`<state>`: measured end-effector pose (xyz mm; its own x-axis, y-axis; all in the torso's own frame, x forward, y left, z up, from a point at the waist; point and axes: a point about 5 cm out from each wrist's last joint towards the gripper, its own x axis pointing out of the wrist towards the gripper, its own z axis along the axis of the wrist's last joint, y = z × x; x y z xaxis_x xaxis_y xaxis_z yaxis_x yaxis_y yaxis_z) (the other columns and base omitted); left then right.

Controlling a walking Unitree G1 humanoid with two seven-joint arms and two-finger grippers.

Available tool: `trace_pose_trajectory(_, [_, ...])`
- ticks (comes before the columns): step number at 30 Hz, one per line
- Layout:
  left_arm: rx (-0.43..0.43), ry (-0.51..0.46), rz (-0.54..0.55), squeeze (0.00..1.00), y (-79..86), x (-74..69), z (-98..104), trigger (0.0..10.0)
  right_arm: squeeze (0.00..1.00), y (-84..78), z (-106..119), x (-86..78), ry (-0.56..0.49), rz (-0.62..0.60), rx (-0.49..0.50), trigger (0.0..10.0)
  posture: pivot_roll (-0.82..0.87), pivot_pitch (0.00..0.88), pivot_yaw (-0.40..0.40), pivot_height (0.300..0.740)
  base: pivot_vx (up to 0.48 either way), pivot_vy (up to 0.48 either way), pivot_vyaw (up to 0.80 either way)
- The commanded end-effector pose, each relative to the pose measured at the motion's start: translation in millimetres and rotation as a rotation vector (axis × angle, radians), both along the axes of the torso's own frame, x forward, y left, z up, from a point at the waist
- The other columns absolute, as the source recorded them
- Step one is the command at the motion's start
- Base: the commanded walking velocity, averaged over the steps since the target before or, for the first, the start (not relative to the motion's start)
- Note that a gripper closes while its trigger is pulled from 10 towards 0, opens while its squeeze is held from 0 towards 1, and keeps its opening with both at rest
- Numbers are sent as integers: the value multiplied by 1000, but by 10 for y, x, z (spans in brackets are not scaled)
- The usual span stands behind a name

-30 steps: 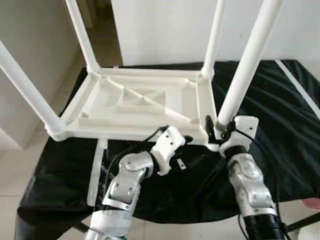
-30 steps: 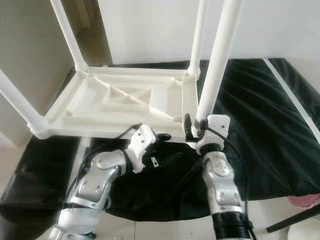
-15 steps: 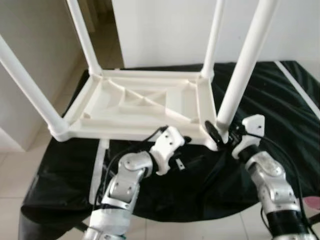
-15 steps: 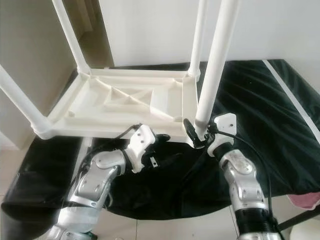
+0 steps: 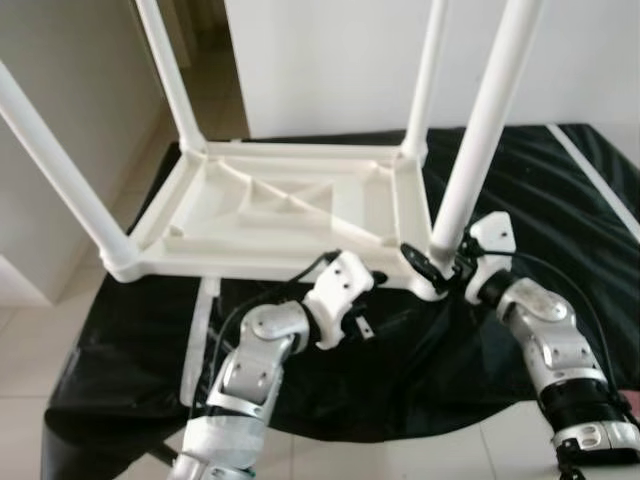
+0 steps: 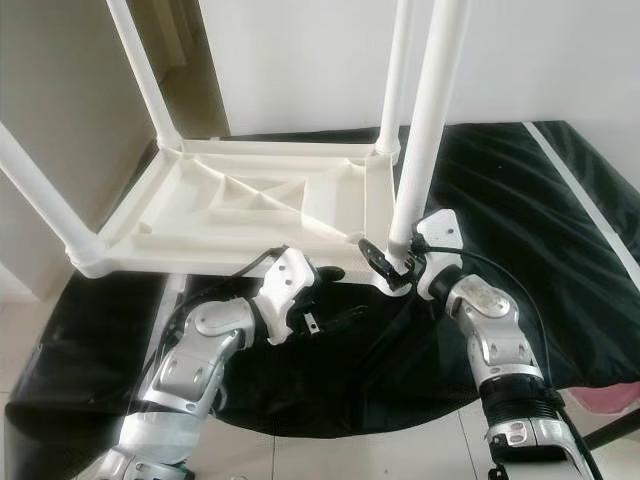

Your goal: Building children table

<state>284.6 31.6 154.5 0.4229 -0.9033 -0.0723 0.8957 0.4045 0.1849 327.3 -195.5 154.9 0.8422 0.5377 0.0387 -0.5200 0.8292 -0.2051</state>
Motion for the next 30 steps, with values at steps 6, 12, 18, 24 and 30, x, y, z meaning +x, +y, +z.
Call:
trace_pose_trajectory(6, [-21,-30,171,0,45,77,47,10000,0,-29,-118,0,46,19,-41,0,-27,15,23,740,0,0,0])
trace_pose_trajectory(12, [-36,-39,169,0,35,86,106,10000,0,-53,-142,-5,58,-23,-6,2549,-29,23,26,740,0,0,0])
trace_pose_trajectory(18, [-36,-33,168,0,33,84,92,10000,0,-133,-187,66,65,-233,-20,10000,-36,27,30,740,0,0,0])
trace_pose_trajectory(24, [-35,-31,167,0,22,73,84,10000,0,-114,-208,72,77,-313,9,10000,-42,27,31,740,0,0,0])
trace_pose_trajectory(30, [-40,-25,160,0,0,63,81,10000,0,-34,-232,54,121,-526,98,10000,-49,29,29,740,0,0,0])
